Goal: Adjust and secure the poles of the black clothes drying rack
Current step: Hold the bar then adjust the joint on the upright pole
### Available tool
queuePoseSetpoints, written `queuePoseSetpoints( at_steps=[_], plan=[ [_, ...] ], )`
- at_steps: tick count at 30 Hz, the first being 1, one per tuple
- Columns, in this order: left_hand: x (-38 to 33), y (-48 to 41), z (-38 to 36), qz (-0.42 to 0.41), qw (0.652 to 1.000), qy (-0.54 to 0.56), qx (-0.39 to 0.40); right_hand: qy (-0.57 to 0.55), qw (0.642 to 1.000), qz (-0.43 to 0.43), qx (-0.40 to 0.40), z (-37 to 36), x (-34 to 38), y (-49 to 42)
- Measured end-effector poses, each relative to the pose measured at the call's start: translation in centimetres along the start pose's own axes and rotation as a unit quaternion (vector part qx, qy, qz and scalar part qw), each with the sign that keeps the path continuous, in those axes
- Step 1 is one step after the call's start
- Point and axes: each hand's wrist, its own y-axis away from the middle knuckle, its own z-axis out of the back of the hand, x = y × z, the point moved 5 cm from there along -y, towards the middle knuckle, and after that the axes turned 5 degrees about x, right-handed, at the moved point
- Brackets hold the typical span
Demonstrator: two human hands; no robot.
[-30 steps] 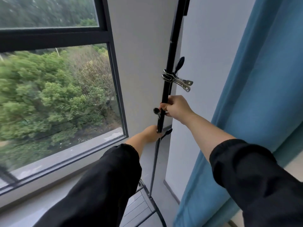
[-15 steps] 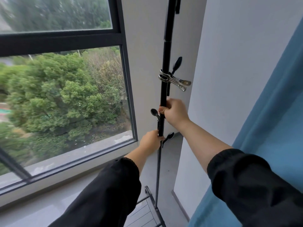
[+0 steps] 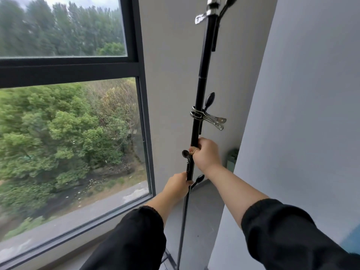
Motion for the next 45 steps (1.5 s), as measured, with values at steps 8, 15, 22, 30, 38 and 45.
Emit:
queuePoseSetpoints(
  at_steps=[8, 15, 22, 30, 38, 45],
  plan=[
    [2.5, -5.5, 3.4, -0.007, 0.998, 0.057, 0.010, -0.004, 1.000, -0.020, -0.011, -3.4, 0.5, -6.1],
    [3.3, -10.0, 4.4, 0.006, 0.995, 0.104, 0.002, 0.008, 1.000, -0.009, -0.009, -4.4, -0.1, -11.0],
    [1.8, -15.4, 4.3, 0.005, 0.990, 0.141, -0.017, 0.010, 1.000, -0.011, -0.014, -3.3, -2.4, -16.0],
    [-0.5, -22.2, 4.3, 0.013, 0.989, 0.143, -0.037, -0.027, 0.999, -0.029, -0.024, -1.3, -5.6, -21.6],
    [-2.4, -27.9, 4.8, 0.003, 0.988, 0.146, -0.044, -0.037, 0.997, -0.040, -0.051, -0.4, -7.5, -26.7],
    [-4.0, -31.8, 4.1, -0.013, 0.993, 0.112, -0.021, -0.049, 0.992, -0.073, -0.089, 0.7, -9.9, -29.4]
  ],
)
